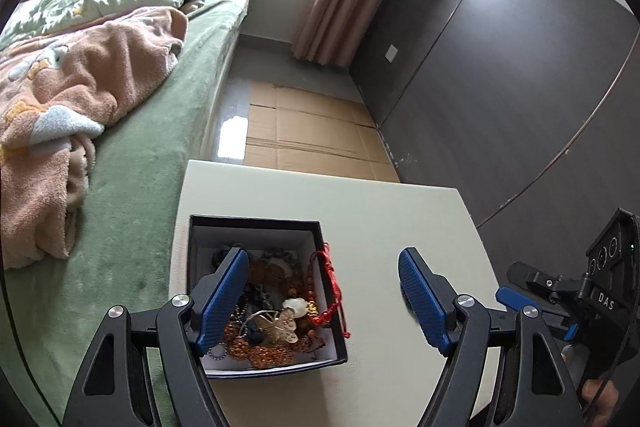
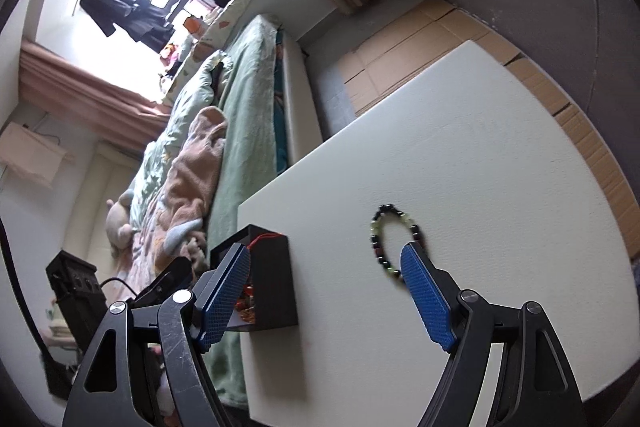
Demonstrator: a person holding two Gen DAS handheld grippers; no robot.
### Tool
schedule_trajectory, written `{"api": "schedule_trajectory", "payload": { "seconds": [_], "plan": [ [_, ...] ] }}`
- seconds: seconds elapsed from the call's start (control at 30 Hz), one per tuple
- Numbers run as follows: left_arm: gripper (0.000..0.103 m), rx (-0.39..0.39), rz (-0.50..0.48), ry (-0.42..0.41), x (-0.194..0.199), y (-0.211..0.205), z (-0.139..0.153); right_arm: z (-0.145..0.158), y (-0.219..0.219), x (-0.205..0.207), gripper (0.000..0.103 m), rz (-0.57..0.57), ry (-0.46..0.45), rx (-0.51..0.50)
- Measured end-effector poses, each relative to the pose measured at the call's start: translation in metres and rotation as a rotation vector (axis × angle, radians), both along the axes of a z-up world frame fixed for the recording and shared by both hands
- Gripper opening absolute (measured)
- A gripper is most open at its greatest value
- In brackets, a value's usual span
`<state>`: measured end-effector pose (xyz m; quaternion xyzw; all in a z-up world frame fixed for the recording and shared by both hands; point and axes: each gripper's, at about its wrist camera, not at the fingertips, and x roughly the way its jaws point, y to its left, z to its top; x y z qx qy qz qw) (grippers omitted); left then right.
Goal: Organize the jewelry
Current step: 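Move the left tool to the black-and-green bead bracelet and grasp it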
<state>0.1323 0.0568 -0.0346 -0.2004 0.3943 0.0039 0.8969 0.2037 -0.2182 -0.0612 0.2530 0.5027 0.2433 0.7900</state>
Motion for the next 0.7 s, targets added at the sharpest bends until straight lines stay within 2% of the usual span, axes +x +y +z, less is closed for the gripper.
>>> {"api": "schedule_trajectory", "payload": {
  "seconds": [0.13, 0.33, 0.4, 0.57, 0.7],
  "plan": [
    [0.076, 0.022, -0.071, -0.011, 0.008, -0.028, 0.001, -0.009, -0.023, 0.006, 0.078, -0.062, 0.053, -0.043],
    [0.067, 0.062, -0.185, 0.005, 0.023, -0.077, -0.007, -0.013, -0.056, 0.012, 0.078, -0.143, 0.086, -0.017],
    [0.065, 0.089, -0.212, 0.028, 0.03, -0.092, -0.013, -0.01, -0.065, 0.013, 0.078, -0.154, 0.075, -0.014],
    [0.052, 0.141, -0.246, 0.106, 0.049, -0.115, -0.034, -0.009, -0.075, 0.019, 0.078, -0.172, 0.072, -0.012],
    [0.05, 0.17, -0.238, 0.191, 0.062, -0.123, -0.054, -0.012, -0.082, 0.023, 0.078, -0.185, 0.088, -0.012]
  ]
}}
